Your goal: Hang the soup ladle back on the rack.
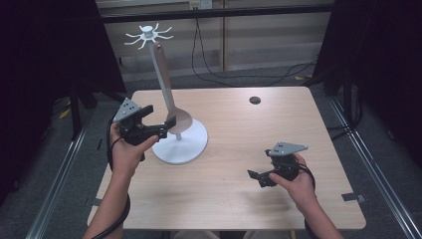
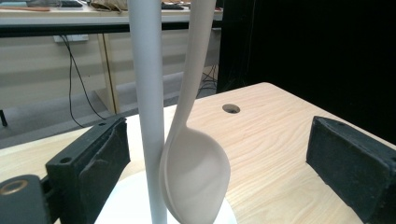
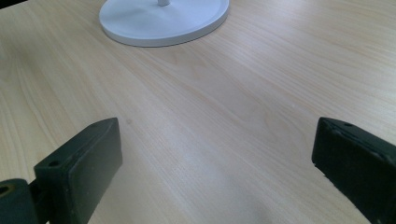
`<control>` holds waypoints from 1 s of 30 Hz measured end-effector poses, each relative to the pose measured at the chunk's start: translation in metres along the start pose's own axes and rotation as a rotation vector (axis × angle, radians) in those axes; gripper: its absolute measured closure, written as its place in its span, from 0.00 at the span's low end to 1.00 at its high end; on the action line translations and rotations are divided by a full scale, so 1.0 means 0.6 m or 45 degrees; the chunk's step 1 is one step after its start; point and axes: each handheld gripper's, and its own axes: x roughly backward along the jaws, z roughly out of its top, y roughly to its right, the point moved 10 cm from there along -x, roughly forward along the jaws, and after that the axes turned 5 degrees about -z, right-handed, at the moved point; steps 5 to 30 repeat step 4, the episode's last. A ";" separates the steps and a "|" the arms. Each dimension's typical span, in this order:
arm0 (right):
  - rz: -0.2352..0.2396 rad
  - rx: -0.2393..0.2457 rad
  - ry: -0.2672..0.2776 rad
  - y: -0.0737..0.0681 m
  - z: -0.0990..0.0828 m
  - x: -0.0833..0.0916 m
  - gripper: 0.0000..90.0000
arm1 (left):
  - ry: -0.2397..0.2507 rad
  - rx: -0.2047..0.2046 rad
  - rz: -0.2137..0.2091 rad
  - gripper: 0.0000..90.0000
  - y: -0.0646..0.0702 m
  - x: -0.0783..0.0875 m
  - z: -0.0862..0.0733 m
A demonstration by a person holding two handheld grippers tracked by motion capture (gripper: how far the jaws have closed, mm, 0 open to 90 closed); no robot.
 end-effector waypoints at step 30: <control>-0.001 0.002 0.000 0.000 0.000 0.000 0.02 | -0.004 0.001 0.011 0.07 -0.003 0.002 -0.003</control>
